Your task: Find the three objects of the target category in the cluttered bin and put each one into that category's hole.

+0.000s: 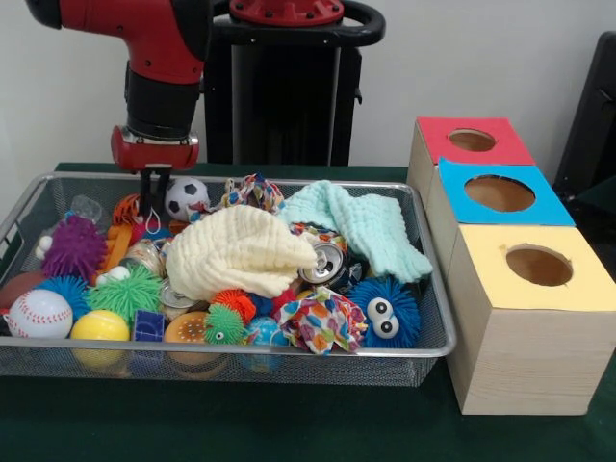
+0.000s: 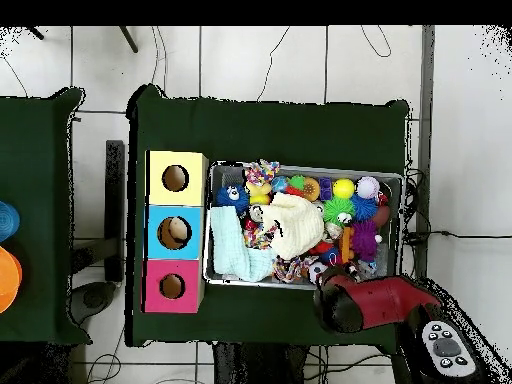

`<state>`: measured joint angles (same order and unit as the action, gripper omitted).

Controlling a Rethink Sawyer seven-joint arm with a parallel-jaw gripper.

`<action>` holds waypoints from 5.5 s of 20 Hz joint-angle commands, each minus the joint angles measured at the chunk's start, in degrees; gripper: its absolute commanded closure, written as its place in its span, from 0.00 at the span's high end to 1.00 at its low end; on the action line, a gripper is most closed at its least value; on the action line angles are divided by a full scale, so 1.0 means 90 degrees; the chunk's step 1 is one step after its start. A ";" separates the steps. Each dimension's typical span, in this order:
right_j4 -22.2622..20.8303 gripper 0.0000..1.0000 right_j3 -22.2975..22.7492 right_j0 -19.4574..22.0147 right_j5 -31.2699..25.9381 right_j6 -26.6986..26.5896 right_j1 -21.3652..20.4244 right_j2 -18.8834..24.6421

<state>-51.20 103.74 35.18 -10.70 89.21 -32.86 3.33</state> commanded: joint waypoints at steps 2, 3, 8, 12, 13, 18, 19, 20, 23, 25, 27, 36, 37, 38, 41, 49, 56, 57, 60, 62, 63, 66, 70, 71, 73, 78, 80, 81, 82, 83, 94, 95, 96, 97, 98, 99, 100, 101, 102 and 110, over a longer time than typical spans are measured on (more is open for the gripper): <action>-0.0370 0.00 -0.0161 -0.0189 0.0177 0.0458 0.0435 -0.0123; -0.0380 0.00 -0.0172 -0.0200 0.0212 0.0459 0.0435 -0.0143; -0.0340 0.00 -0.0219 -0.0236 0.0314 0.0456 0.0435 -0.0164; -0.0243 0.00 -0.0077 -0.0238 0.0103 0.0286 -0.0016 -0.0114; -0.0203 0.00 -0.0026 -0.0228 -0.0007 0.0178 -0.0201 -0.0048; 0.0044 0.00 0.0176 -0.0159 -0.0534 -0.0282 -0.0846 0.0277; 0.0094 0.00 0.0202 -0.0157 -0.0641 -0.0380 -0.0982 0.0333; 0.0107 0.00 0.0208 -0.0156 -0.0687 -0.0416 -0.1034 0.0346; 0.0128 0.00 0.0264 -0.0110 -0.0785 -0.0610 -0.1296 0.0502; 0.0121 0.00 0.0259 -0.0071 -0.0822 -0.0690 -0.1374 0.0603; 0.0132 0.00 0.0250 -0.0032 -0.0888 -0.0788 -0.1466 0.0715; 0.0483 0.00 0.0475 0.0335 -0.1178 -0.0885 -0.1697 0.1337; 0.0631 0.00 0.0554 0.0387 -0.1300 -0.0940 -0.1798 0.1468; 0.0737 0.00 0.0609 0.0414 -0.1395 -0.0993 -0.1882 0.1575; 0.1026 0.00 0.0778 0.0488 -0.1627 -0.1128 -0.2165 0.1894; 0.1619 0.00 0.1002 0.0483 -0.2056 -0.0810 -0.2387 0.2304; 0.1938 0.00 0.1196 0.0229 -0.2255 -0.0326 -0.2655 0.2266; 0.1984 0.00 0.1233 0.0165 -0.2262 -0.0230 -0.2702 0.2236; 0.2113 0.00 0.1331 0.0028 -0.2295 -0.0073 -0.2827 0.2154; 0.2202 0.00 0.1356 -0.0082 -0.2330 0.0026 -0.2881 0.2087; 0.2249 0.00 0.1367 -0.0179 -0.2369 0.0106 -0.2924 0.2030; 0.2353 0.00 0.1421 -0.0402 -0.2440 0.0268 -0.3039 0.1890; 0.2461 0.00 0.1471 -0.0772 -0.2504 0.0564 -0.3181 0.1662; 0.2490 0.00 0.1495 -0.0885 -0.2502 0.0694 -0.3199 0.1600; 0.2566 0.00 0.1514 -0.1048 -0.2499 0.0844 -0.3222 0.1511; 0.2674 0.00 0.1534 -0.1468 -0.2434 0.1139 -0.3237 0.1211; 0.2756 0.00 0.1542 -0.1627 -0.2436 0.1234 -0.3256 0.1103; 0.2801 0.00 0.1546 -0.1708 -0.2450 0.1277 -0.3270 0.1052; 0.2841 0.00 0.1549 -0.1777 -0.2460 0.1289 -0.3280 0.0997; 0.2908 0.00 0.1554 -0.1867 -0.2516 0.1339 -0.3312 0.0962; 0.3488 0.00 0.1527 -0.2644 -0.2672 0.1607 -0.3418 0.0392; 0.3526 0.00 0.1514 -0.2754 -0.2674 0.1688 -0.3409 0.0323; 0.3561 0.00 0.1513 -0.2826 -0.2651 0.1718 -0.3393 0.0265; 0.3612 0.00 0.1525 -0.2944 -0.2621 0.1806 -0.3384 0.0190; 0.3658 0.00 0.1525 -0.3019 -0.2603 0.1829 -0.3368 0.0132; 0.3718 0.00 0.1536 -0.3125 -0.2574 0.1894 -0.3359 0.0066; 0.3750 0.00 0.1538 -0.3194 -0.2552 0.1907 -0.3354 0.0004; 0.3785 0.00 0.1544 -0.3289 -0.2532 0.1966 -0.3349 -0.0052; 0.3834 0.00 0.1580 -0.3351 -0.2472 0.1992 -0.3340 -0.0105; 0.4171 0.00 0.1664 -0.3946 -0.2086 0.2292 -0.3145 -0.0544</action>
<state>-16.84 115.42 1.25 -27.38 91.92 -63.57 1.95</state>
